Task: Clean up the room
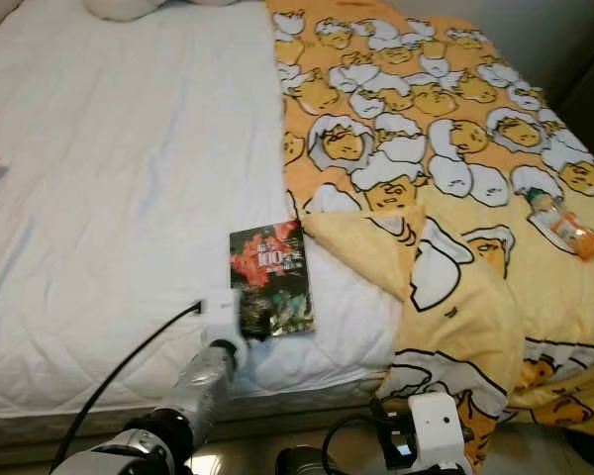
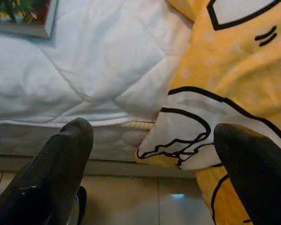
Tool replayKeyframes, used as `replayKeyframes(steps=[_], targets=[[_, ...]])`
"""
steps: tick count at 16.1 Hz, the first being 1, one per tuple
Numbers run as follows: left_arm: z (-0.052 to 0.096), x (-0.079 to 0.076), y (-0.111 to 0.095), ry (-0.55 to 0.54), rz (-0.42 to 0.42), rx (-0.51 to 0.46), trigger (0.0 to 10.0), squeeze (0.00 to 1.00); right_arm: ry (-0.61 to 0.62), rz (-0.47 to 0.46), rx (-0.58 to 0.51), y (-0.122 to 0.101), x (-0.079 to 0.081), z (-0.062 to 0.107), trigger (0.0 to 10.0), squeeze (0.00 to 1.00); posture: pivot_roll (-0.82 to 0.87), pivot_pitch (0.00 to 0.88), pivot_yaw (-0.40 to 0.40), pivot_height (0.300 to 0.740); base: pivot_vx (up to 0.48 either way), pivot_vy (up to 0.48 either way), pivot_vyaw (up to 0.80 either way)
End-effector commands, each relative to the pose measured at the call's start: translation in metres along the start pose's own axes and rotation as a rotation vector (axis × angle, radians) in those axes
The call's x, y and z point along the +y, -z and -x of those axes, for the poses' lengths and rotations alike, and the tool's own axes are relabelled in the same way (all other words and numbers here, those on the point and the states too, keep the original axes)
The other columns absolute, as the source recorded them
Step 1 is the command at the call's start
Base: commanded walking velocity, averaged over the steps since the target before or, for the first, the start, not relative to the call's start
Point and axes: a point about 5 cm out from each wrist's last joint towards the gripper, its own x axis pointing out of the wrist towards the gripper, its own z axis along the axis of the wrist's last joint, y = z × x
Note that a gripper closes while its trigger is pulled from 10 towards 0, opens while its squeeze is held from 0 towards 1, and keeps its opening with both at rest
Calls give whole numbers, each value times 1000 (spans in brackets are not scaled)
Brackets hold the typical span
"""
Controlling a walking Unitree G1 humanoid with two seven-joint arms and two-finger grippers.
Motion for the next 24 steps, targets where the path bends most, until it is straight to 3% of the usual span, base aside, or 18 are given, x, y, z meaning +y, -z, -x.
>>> replayKeyframes(steps=[1,3,4,6,7,8,9,11,14,18,20,21,22,23,24], targets=[[0,-25,7,29,97,96,10000,0,21,7,18,2,-5,1,10000,16,-173,121,-91,740,0,0,0],[-2,-19,8,5,334,138,10000,0,25,13,15,0,-9,-1,10000,16,-174,117,-91,740,0,0,0],[-2,-16,8,5,338,145,10000,0,25,19,15,0,-10,-2,10000,16,-174,113,-94,740,0,0,0],[-3,-21,4,51,157,132,10000,0,24,26,10,-3,-11,-5,10000,16,-170,111,-94,740,0,0,0],[-3,-22,4,64,117,127,10000,0,24,26,10,-3,-11,-6,10000,16,-169,110,-95,740,0,0,0],[-3,-25,4,77,23,124,0,0,23,29,9,-3,-11,-9,10000,16,-166,102,-95,740,0,0,0],[-3,-24,3,70,-9,123,0,0,21,32,7,-4,-11,-12,10000,12,-165,96,-94,740,0,0,0],[-3,-24,3,82,6,132,0,0,20,32,-5,-7,-11,-18,10000,16,-159,85,-92,740,0,0,0],[-3,-27,5,118,131,165,0,0,11,29,-15,-10,-9,-22,10000,16,-156,89,-98,740,0,0,0],[-4,-34,-2,177,98,126,0,0,12,33,-21,-12,-13,-26,10000,16,-160,70,-106,740,0,0,0],[-6,-38,-11,199,19,82,0,0,9,38,-33,-16,-15,-33,10000,16,-148,24,-97,740,0,0,0],[-6,-44,-16,227,31,55,0,0,8,38,-46,-19,-14,-37,10000,20,-144,0,-88,740,0,0,0],[-5,-61,-29,315,91,-21,0,0,19,26,-83,-29,-13,-50,10000,20,-123,0,-73,740,0,0,0],[-4,-63,-31,333,101,-34,0,0,23,22,-88,-31,-14,-54,10000,20,-123,0,-73,740,0,0,0],[-5,-61,-50,380,119,-123,0,0,36,9,-122,-41,-13,-68,10000,16,-88,0,-38,740,0,0,0]])
